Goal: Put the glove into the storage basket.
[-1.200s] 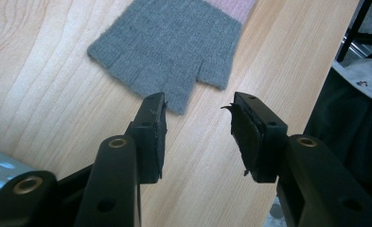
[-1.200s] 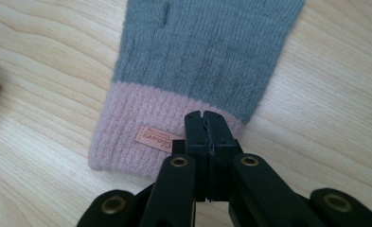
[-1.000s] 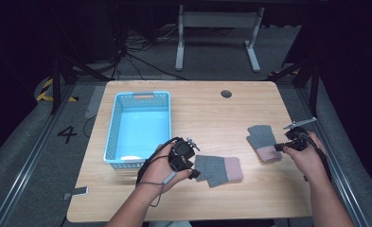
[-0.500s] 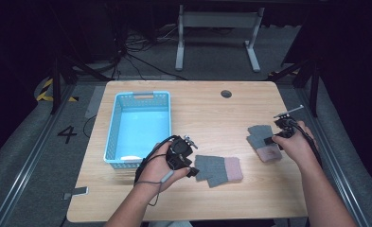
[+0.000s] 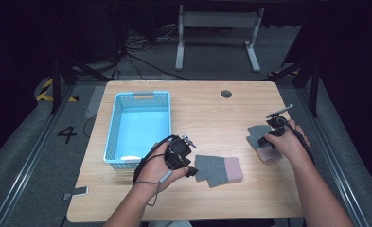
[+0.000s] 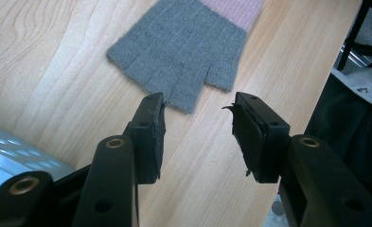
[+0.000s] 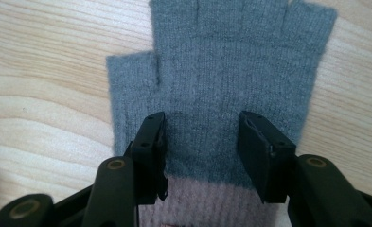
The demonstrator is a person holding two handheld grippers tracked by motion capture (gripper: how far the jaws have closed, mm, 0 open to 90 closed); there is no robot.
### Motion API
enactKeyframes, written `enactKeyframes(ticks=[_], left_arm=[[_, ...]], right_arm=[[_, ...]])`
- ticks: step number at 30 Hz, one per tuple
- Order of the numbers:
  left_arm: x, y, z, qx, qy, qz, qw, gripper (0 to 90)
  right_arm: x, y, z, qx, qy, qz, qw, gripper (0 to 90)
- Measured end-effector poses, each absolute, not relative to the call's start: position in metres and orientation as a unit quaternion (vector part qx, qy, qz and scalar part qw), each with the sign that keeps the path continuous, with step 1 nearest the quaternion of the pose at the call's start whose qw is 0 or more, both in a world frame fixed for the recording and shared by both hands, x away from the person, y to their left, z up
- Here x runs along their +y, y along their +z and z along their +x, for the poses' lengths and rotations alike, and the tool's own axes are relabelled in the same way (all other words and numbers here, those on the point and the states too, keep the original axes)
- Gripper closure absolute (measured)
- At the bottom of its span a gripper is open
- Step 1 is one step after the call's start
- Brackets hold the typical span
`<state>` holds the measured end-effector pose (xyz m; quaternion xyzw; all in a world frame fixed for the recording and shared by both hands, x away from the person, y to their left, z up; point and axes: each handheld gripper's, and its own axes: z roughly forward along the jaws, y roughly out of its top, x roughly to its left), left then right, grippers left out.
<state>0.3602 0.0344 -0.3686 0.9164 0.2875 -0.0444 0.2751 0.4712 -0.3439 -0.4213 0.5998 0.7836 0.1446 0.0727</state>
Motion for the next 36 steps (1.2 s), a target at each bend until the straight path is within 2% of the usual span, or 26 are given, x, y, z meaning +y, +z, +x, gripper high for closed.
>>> enactKeyframes(ticks=[7, 13, 16, 25, 36], left_arm=[[0.031, -0.370, 0.359, 0.282, -0.046, 0.920, 0.269, 54.7], [0.032, -0.370, 0.360, 0.284, -0.047, 0.918, 0.271, 54.7], [0.033, -0.370, 0.360, 0.286, -0.046, 0.917, 0.274, 54.7], [0.036, -0.367, 0.360, 0.285, -0.042, 0.917, 0.277, 54.7], [0.037, -0.365, 0.359, 0.287, -0.041, 0.915, 0.280, 54.7]], right_arm=[[-0.339, -0.422, 0.474, 0.778, 0.125, 0.610, 0.080, 58.3], [-0.340, -0.422, 0.474, 0.785, 0.134, 0.600, 0.081, 75.7], [-0.343, -0.422, 0.474, 0.785, 0.143, 0.598, 0.071, 79.3], [-0.349, -0.417, 0.471, 0.782, 0.168, 0.596, 0.069, 81.1], [-0.351, -0.386, 0.458, 0.790, 0.201, 0.575, 0.073, 80.7]])
